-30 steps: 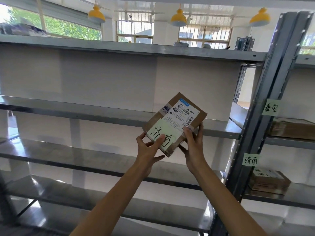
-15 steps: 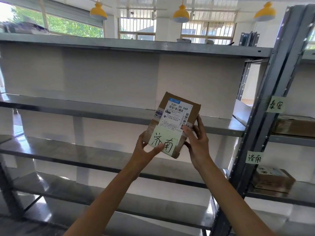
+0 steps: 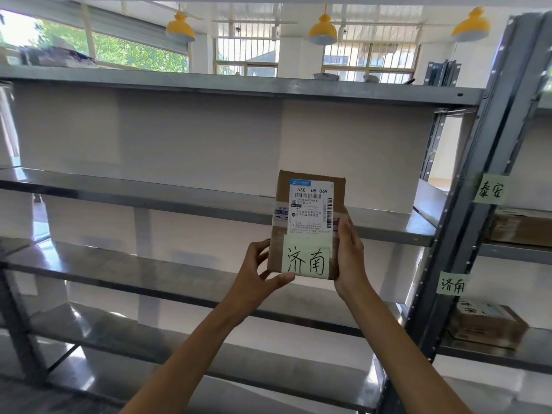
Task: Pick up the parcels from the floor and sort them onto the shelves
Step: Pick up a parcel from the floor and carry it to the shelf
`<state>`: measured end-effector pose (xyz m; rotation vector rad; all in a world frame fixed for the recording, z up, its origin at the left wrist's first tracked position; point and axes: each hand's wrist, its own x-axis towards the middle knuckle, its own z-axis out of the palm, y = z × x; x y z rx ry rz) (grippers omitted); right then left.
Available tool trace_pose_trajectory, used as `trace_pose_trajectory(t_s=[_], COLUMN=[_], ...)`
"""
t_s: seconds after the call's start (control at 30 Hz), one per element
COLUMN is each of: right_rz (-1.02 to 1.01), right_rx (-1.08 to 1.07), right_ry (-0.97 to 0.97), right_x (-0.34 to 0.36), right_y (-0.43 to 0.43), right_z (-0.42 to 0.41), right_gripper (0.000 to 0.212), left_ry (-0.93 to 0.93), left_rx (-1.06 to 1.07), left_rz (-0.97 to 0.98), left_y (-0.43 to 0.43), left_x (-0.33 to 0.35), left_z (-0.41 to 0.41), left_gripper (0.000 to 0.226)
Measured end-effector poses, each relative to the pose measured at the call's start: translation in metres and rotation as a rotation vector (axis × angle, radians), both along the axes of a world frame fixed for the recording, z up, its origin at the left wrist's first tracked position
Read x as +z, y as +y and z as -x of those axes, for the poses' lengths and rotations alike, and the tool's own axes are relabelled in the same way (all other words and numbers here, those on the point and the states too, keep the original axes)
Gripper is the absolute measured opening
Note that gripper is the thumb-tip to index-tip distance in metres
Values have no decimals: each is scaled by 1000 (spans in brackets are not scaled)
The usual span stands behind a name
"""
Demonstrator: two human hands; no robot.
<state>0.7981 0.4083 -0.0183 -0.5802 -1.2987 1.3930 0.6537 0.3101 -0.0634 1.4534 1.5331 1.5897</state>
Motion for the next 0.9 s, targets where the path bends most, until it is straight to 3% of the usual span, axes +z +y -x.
trace_pose_trajectory(t_s=[0.2,0.4,0.57,0.7,0.83,0.9], right_rz=[-10,14,78,181,168,159], right_rx=[45,116,156,232,281,321], right_ry=[14,25,26,4,-97,-117], right_x=[2,1,-1,-9,-13,-10], right_y=[1,-3,-2,-2,-3,-6], right_z=[6,16,22,34,51,60], right_gripper=[44,45,56,44,42,44], left_ry=[0,-46,-58,-190,-256,-284], left_rx=[112,206,175,105,79,114], left_rz=[49,-60,-109,-122,-92,-45], left_y=[-4,-2,-6,-14,-28,-30], left_x=[18,24,31,39,39,33], left_z=[1,1,2,0,5,16], left_gripper=[31,26,30,26,86,61])
